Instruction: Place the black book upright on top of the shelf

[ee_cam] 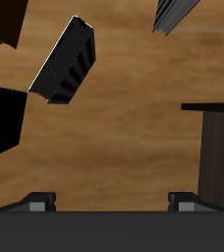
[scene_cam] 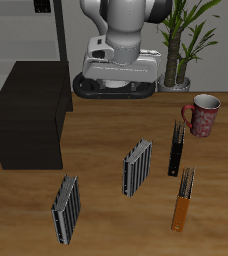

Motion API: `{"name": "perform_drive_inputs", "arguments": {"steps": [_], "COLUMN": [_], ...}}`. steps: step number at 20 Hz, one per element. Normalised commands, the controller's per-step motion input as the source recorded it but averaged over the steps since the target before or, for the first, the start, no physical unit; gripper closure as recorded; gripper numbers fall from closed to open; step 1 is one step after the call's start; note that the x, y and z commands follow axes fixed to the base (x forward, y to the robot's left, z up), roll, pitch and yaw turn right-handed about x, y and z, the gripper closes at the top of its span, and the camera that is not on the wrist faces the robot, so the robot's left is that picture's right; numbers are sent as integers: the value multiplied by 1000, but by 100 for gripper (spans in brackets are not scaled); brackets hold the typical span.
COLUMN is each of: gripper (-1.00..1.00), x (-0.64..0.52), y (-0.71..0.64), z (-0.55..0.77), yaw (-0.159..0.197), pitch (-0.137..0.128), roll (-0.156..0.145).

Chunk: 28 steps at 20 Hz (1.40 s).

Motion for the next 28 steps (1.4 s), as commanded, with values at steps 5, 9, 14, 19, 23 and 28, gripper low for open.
{"name": "perform_drive_inputs", "arguments": {"steps": [5,9,14,19,23,28], "gripper": [-100,-100,-100,-100,-100,-100], "x": [11,1,88,65,98,92], "y": [107,546,535,572,711,595], "z": [-135,-124,-120,-109,-184,-138], "yaw": [-47,0,-10,47,-12,-4], "pitch": [-22,-33,-20,-43,-8,-36], "roll": [-37,-12,-11,37,43,40]}}
